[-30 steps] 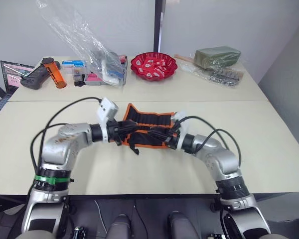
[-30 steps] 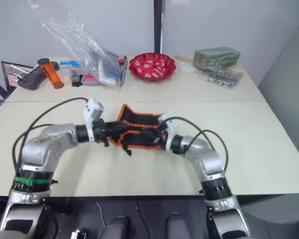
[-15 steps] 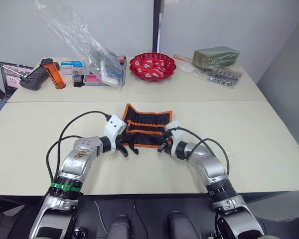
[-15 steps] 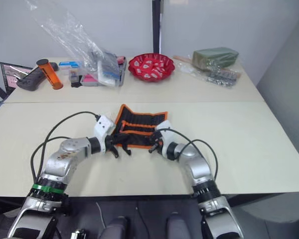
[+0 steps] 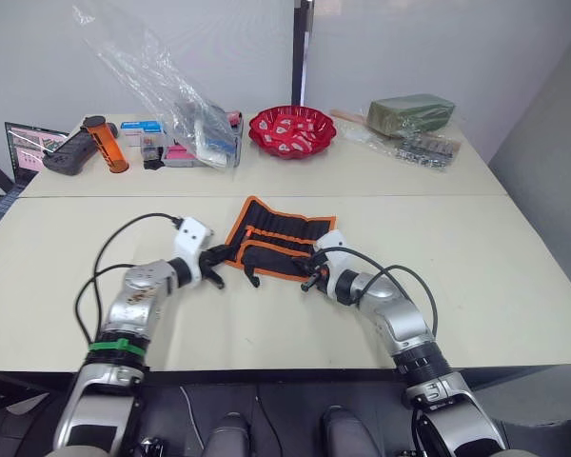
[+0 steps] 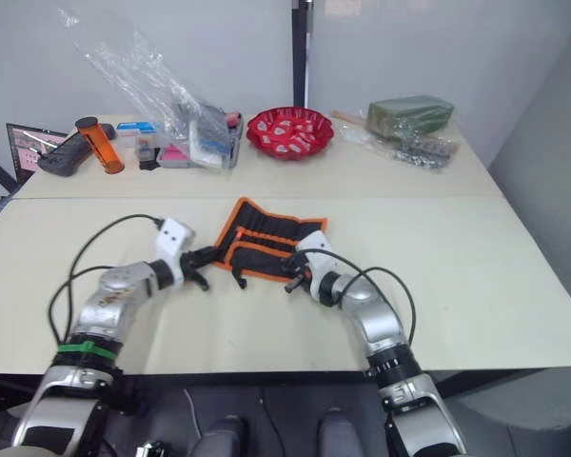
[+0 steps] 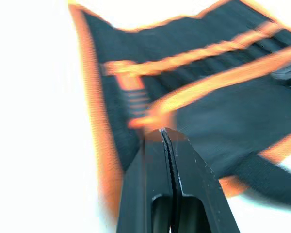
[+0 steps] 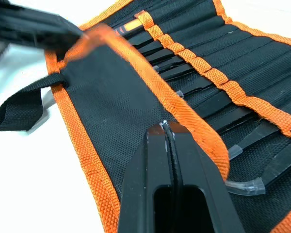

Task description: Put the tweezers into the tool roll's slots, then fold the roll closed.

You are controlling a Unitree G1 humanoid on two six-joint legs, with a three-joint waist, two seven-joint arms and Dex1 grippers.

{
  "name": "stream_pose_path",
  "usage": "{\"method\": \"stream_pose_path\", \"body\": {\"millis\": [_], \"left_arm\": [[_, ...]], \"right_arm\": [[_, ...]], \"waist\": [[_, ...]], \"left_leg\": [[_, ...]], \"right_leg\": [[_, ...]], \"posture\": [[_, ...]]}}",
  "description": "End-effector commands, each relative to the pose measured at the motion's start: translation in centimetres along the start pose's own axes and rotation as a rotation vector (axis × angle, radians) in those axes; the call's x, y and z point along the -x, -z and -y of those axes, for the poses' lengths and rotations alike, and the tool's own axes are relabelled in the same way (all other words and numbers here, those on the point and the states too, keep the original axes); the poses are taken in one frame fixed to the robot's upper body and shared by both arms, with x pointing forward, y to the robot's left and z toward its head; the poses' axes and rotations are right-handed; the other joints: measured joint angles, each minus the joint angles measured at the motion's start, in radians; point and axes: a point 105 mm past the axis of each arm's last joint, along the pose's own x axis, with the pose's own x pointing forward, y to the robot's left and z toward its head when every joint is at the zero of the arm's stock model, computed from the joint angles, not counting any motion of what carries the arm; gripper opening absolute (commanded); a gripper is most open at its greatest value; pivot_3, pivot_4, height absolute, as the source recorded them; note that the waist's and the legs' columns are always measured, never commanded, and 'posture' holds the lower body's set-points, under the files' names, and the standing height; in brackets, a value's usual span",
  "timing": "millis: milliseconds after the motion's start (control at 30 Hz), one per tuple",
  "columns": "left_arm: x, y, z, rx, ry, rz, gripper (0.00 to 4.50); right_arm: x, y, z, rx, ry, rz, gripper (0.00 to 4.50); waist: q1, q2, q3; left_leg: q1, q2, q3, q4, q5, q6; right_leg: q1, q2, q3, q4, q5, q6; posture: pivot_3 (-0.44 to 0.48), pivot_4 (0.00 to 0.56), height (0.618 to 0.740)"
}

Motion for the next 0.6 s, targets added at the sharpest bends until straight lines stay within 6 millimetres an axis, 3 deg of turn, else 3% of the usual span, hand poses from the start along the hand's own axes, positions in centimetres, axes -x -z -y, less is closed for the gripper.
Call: {"method": "stream_pose_path", "body": {"millis": [33, 233, 400, 500, 600], "left_arm": [[0.5, -2.0, -0.4, 0.059, 0.011, 0.073, 0.03], [1.9, -6.0, 0.6, 0.119, 0.091, 0.218, 0.03], [2.6, -9.6, 4.0, 0.085, 0.254, 0.312, 0.03], [1.8, -8.7, 6.1, 0.018, 0.323, 0.246, 0.03], [0.6, -5.9, 7.2, -0.093, 0.347, 0.148, 0.03]], "right_arm": [[0.9, 4.3, 1.3, -0.037, 0.068, -0.165, 0.03], [0.8, 3.3, 0.6, -0.024, 0.032, -0.124, 0.03], [1.0, -0.2, -0.8, 0.019, -0.055, 0.009, 0.03], [1.0, -2.5, -1.7, 0.039, -0.103, 0.082, 0.03], [0.6, -3.1, -1.8, 0.072, -0.097, 0.095, 0.03]], "waist": [[0.008, 0.000, 0.000], [0.010, 0.000, 0.000], [0.012, 0.000, 0.000], [0.009, 0.000, 0.000], [0.005, 0.000, 0.000]], "left_leg": [[0.000, 0.000, 0.000, 0.000, 0.000, 0.000], [0.002, 0.000, 0.000, 0.000, 0.000, 0.000], [0.000, 0.000, 0.000, -0.001, 0.000, 0.000], [-0.006, 0.000, 0.000, -0.001, 0.000, 0.000], [-0.006, 0.000, 0.000, -0.003, 0.000, 0.000]], "right_leg": [[0.001, 0.000, 0.000, -0.001, 0.000, 0.000], [0.003, 0.000, 0.000, -0.001, -0.001, 0.002], [0.002, 0.000, 0.000, -0.003, -0.001, 0.002], [-0.005, 0.000, 0.000, -0.003, 0.000, 0.000], [-0.006, 0.000, 0.000, -0.003, 0.000, 0.000]], "posture": [[0.000, 0.150, 0.740], [0.000, 0.150, 0.740], [0.000, 0.150, 0.740], [0.000, 0.150, 0.740], [0.000, 0.150, 0.740]]}}
